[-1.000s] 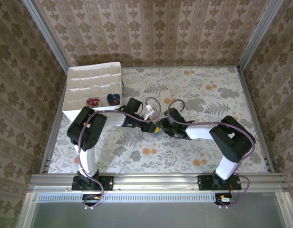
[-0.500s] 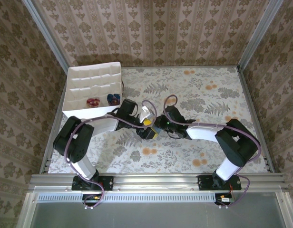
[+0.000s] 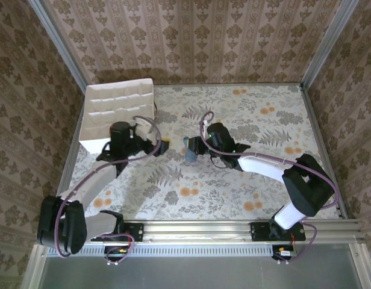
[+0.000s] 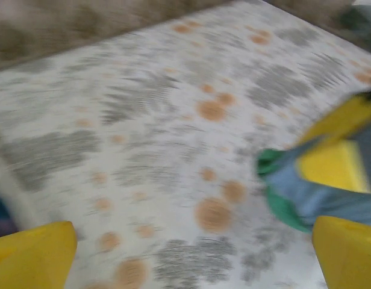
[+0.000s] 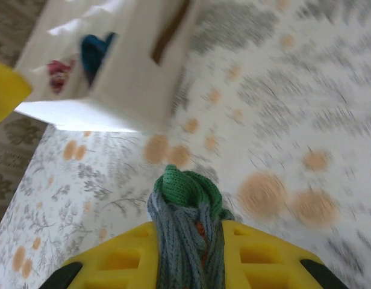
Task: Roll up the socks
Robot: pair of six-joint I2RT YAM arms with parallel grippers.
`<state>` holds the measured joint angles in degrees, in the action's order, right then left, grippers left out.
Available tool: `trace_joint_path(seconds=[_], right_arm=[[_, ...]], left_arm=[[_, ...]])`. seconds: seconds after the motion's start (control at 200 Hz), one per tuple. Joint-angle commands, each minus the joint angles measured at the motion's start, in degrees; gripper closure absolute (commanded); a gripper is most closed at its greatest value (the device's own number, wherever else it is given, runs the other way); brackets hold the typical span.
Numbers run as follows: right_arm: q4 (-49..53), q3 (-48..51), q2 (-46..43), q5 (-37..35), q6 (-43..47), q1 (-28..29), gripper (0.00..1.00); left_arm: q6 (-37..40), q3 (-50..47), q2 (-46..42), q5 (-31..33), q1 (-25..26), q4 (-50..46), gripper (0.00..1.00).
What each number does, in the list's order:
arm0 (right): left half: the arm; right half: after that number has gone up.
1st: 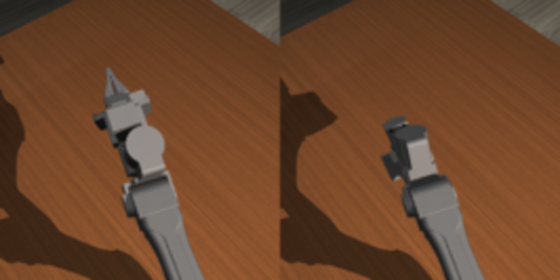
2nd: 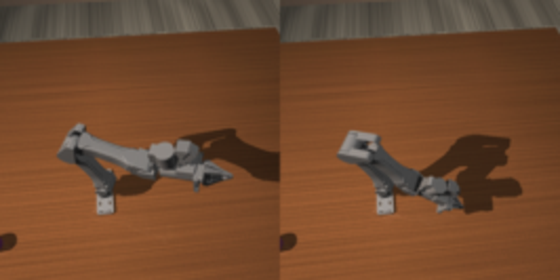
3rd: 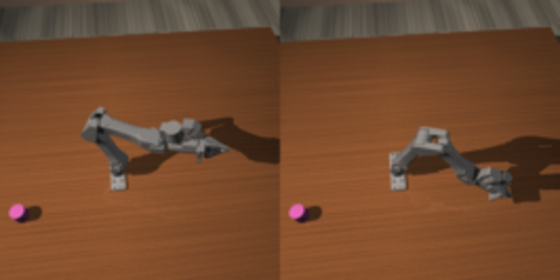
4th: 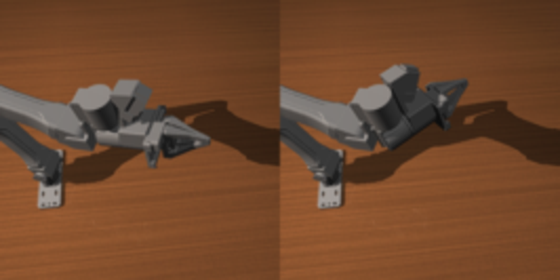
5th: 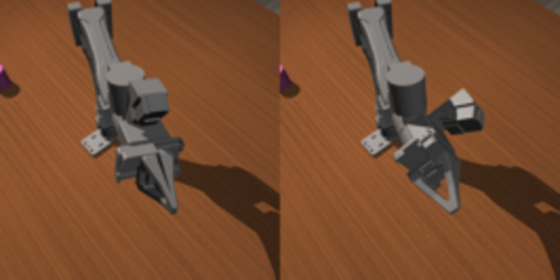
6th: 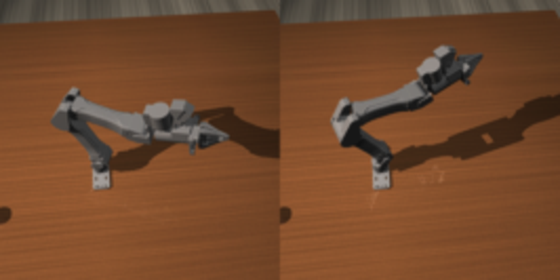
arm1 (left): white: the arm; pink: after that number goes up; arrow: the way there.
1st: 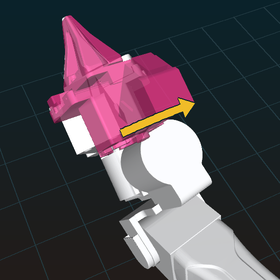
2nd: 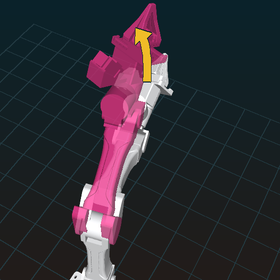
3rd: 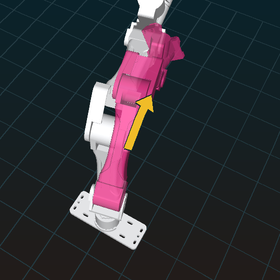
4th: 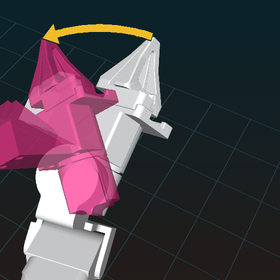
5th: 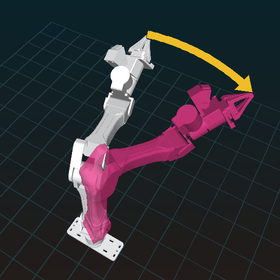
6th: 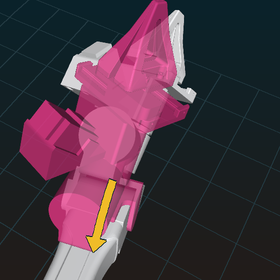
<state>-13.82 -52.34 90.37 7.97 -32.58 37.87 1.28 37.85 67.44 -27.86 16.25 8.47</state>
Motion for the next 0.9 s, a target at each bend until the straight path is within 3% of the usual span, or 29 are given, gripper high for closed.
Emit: trace_joint_path(seconds=[0.0, 0.09, 0.295, 0.385, 0.505, 0.67, 0.895], right_arm=[[-2.9, -6.2, 1.3, 5.2, 11.3, -0.4, 1.00], [-2.3, -10.9, 3.6, 6.9, 15.2, -0.6, 1.00], [1.6, -21.7, 9.5, 5.7, 21.0, -0.9, 1.00], [1.3, -24.2, 11.3, 3.6, 21.7, -1.1, 1.00], [-0.1, -24.9, 12.3, 2.0, 20.9, -2.0, 1.00], [-0.4, -24.0, 12.3, 0.7, 20.7, -3.3, 1.00], [-3.4, -18.7, 9.4, -2.7, 18.5, -5.7, 1.00]], left_arm=[[-8.5, 3.7, -0.4, -0.8, -6.9, -6.5, 0.00], [-8.2, 7.5, 0.9, -2.5, -10.4, -12.4, 0.02], [-6.5, 17.2, 8.0, 2.1, -13.0, -23.7, 0.24], [-2.9, 23.3, 13.8, 4.9, -11.3, -29.9, 0.34], [0.4, 29.0, 19.8, 9.5, -8.5, -34.7, 0.40], [2.2, 32.2, 26.1, 13.6, -5.6, -37.1, 0.41], [1.7, 34.5, 31.8, 12.7, 2.4, -38.6, 0.44]])
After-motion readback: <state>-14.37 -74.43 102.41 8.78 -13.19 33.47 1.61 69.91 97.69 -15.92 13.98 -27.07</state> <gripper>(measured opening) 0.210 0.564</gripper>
